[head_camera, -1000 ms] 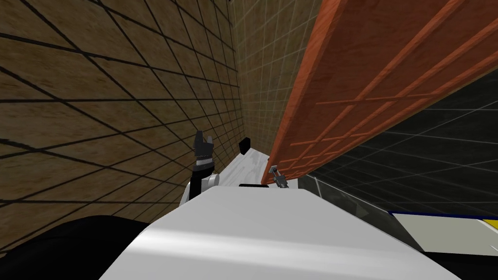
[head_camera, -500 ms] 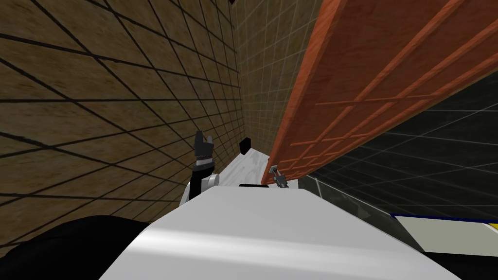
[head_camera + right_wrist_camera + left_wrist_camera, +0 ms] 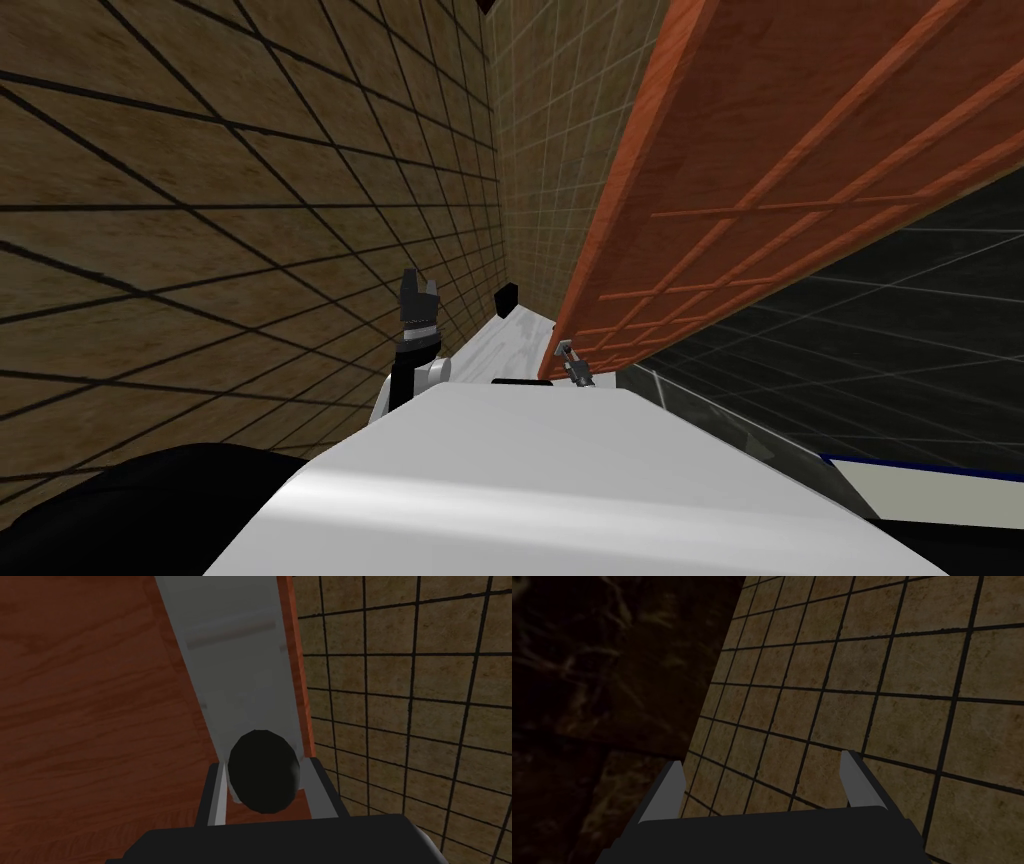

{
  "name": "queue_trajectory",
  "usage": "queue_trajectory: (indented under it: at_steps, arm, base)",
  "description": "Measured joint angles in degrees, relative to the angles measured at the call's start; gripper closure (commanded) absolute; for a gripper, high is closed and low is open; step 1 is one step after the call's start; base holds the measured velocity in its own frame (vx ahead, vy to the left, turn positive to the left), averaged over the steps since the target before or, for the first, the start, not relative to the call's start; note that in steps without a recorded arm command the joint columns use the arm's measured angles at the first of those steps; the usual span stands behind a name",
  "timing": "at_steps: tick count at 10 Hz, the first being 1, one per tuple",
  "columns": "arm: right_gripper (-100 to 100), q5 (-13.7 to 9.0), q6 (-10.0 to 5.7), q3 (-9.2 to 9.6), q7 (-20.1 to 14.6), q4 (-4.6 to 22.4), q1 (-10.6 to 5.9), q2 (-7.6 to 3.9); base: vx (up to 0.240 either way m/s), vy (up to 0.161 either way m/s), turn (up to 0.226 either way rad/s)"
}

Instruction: Push the door open

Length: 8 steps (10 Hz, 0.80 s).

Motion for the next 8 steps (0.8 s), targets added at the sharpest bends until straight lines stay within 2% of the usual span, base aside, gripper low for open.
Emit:
queue_trajectory:
  at_steps: [1, 4, 7, 8]
  arm:
    - [100, -0.7, 0.15, 0.14, -1.7, -0.3, 0.21, -0.15]
    - [100, -3.1, 0.4, 0.29, -6.7, 0.3, -0.67, -0.39]
    - [100, -5.3, -0.62, 0.06, -10.2, 2.3, -1.99, -0.44]
    - [100, -5.7, -0.54, 0.14, -11.3, 2.1, -2.0, -0.44]
  base:
    - [-0.004, -0.006, 0.073]
    - [0.003, -0.008, 0.066]
    - [0.001, -0.009, 0.059]
    - [-0.006, -0.004, 0.056]
